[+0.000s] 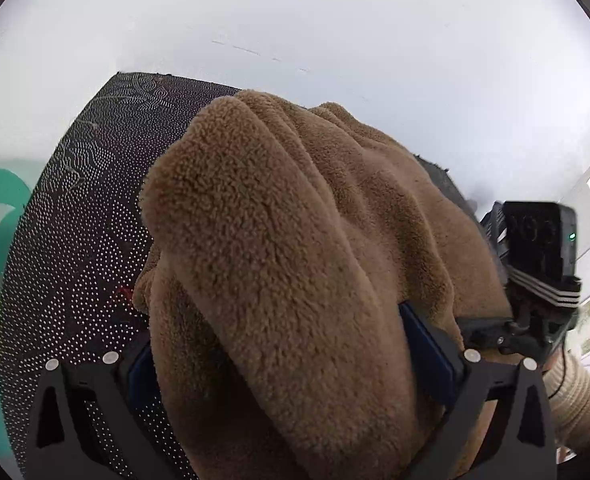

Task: Fold clothes

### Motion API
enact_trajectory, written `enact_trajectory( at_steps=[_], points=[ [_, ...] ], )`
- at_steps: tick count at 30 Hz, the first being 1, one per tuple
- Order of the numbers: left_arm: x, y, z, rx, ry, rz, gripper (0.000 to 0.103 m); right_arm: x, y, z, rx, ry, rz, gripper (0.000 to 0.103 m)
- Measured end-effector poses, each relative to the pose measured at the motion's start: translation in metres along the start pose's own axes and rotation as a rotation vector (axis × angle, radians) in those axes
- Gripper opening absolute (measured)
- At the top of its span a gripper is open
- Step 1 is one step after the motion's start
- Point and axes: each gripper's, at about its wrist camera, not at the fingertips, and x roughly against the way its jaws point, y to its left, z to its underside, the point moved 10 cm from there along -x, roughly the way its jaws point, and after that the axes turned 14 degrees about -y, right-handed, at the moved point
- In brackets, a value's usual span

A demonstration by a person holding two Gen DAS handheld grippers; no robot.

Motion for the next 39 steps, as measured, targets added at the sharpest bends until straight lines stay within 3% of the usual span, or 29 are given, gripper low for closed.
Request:
enact_trajectory(
  at_steps=[1, 3, 6, 12, 17, 23, 39],
  points=[
    [0.000, -0.002, -0.002, -0.013, -0.005, -0.008, 0.100, 0.000, 0.000, 0.000, 0.000, -0.006, 0.007, 0.091],
    [0.006, -0.009, -0.002, -0.051, -0.035, -0.017, 0.081, 0.001, 0.001, 0.000, 0.000, -0.025, 0.015, 0.084],
    [0.012, -0.017, -0.008, -0.151, -0.082, -0.087, 0.069, 0.004, 0.006, -0.002, 0.008, -0.067, 0.029, 0.071],
    [0.029, -0.030, -0.007, -0.235, -0.124, -0.173, 0.057, 0.015, 0.021, -0.007, 0.029, -0.130, 0.043, 0.061],
    [0.001, -0.009, -0.028, -0.307, -0.161, -0.219, 0.054, 0.026, 0.032, -0.007, 0.035, -0.157, 0.043, 0.061],
    [0.026, -0.029, -0.022, -0.347, -0.185, -0.216, 0.054, 0.053, 0.044, -0.005, 0.033, -0.198, 0.041, 0.061],
    [0.061, -0.172, -0.005, -0.490, -0.205, -0.076, 0.053, 0.199, 0.046, 0.031, 0.014, -0.351, 0.114, 0.061]
  ],
)
